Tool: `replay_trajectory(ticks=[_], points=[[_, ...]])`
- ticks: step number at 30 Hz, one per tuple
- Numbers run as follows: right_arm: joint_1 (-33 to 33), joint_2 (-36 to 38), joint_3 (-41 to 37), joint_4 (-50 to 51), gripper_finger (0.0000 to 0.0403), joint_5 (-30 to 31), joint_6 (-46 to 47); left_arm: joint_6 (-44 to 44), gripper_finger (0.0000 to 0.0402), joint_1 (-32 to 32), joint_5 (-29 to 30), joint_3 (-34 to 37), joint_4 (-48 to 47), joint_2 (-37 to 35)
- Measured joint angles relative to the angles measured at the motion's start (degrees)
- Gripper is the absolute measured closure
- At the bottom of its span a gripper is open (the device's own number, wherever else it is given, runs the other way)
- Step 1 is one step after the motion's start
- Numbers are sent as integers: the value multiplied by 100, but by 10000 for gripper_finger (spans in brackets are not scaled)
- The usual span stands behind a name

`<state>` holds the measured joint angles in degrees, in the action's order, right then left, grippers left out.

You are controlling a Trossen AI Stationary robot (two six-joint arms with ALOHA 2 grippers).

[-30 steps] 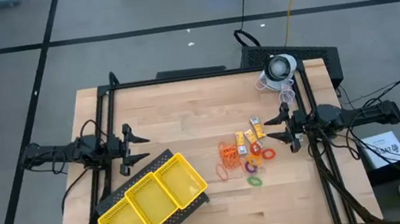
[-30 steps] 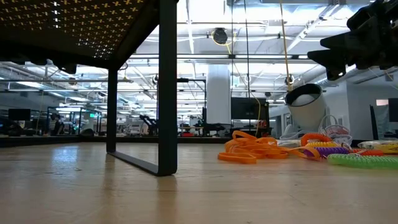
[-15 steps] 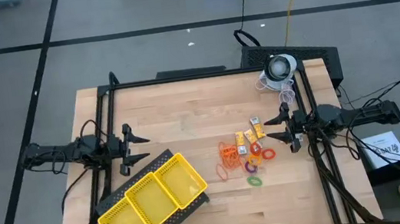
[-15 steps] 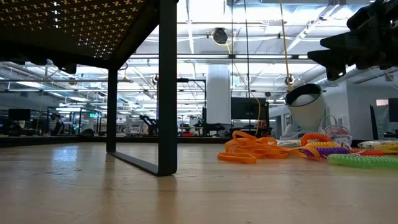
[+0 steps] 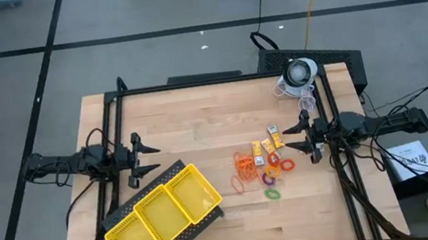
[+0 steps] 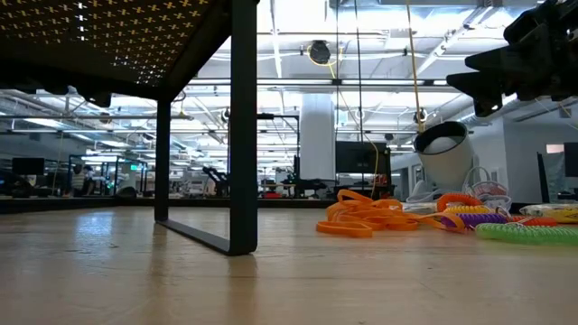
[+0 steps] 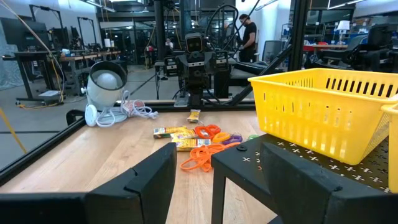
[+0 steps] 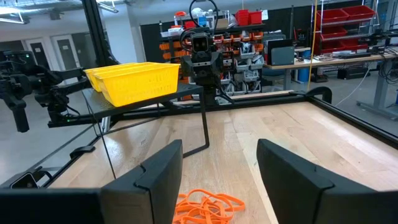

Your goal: Pick & Place Office Desk Supplies

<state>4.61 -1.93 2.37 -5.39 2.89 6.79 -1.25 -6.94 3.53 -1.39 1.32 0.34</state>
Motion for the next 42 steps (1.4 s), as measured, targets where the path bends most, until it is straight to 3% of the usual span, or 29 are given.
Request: replay_trajectory(ticks=[42], points=[[2, 0, 1, 0, 206, -1, 1, 1, 160, 0, 1, 1, -1, 1]])
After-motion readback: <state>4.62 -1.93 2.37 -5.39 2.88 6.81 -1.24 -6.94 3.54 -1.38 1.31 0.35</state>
